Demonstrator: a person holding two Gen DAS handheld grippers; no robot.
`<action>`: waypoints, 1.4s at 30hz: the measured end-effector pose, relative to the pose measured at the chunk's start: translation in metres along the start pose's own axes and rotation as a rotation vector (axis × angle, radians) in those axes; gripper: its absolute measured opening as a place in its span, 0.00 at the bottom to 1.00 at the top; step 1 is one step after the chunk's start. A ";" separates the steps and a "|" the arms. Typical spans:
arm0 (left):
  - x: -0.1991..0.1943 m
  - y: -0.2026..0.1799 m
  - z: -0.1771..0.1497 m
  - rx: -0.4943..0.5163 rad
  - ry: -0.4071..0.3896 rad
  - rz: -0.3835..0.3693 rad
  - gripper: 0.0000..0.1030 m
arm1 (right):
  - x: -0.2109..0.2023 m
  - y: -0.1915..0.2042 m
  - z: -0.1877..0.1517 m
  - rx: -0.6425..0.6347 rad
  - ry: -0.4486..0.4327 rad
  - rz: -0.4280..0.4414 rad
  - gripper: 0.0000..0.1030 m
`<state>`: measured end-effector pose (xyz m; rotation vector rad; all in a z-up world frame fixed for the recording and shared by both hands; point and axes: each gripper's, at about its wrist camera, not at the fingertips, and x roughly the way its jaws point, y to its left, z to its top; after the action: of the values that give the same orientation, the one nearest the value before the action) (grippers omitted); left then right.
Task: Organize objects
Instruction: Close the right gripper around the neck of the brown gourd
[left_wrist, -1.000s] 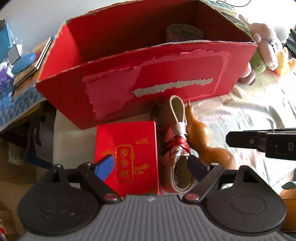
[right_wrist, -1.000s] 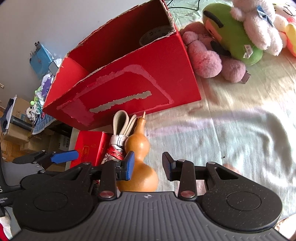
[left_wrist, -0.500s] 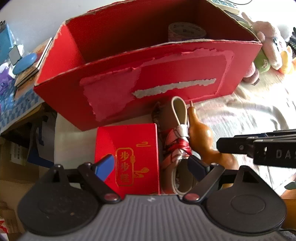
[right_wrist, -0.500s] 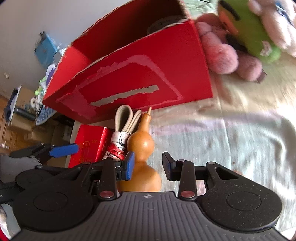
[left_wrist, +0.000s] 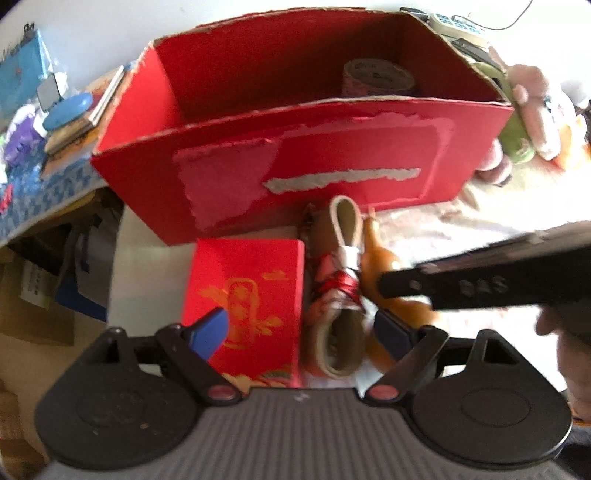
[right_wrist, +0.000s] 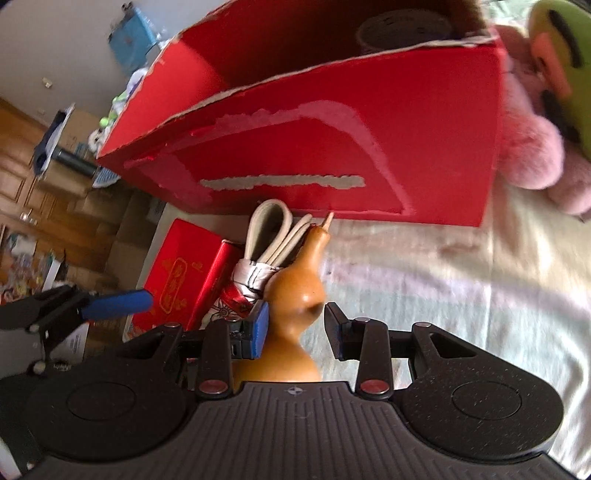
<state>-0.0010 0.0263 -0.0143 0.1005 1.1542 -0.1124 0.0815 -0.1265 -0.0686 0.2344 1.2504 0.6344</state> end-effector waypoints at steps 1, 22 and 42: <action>-0.002 0.000 -0.001 -0.009 0.002 -0.019 0.84 | 0.002 0.001 -0.001 -0.020 0.008 0.002 0.37; 0.012 -0.063 0.005 0.005 0.048 -0.277 0.81 | -0.025 -0.049 -0.008 0.067 0.014 0.096 0.31; 0.055 -0.077 0.005 -0.047 0.129 -0.361 0.67 | -0.034 -0.071 -0.016 0.141 0.054 0.212 0.29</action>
<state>0.0143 -0.0527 -0.0642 -0.1454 1.2939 -0.4030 0.0829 -0.2056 -0.0818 0.4741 1.3347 0.7393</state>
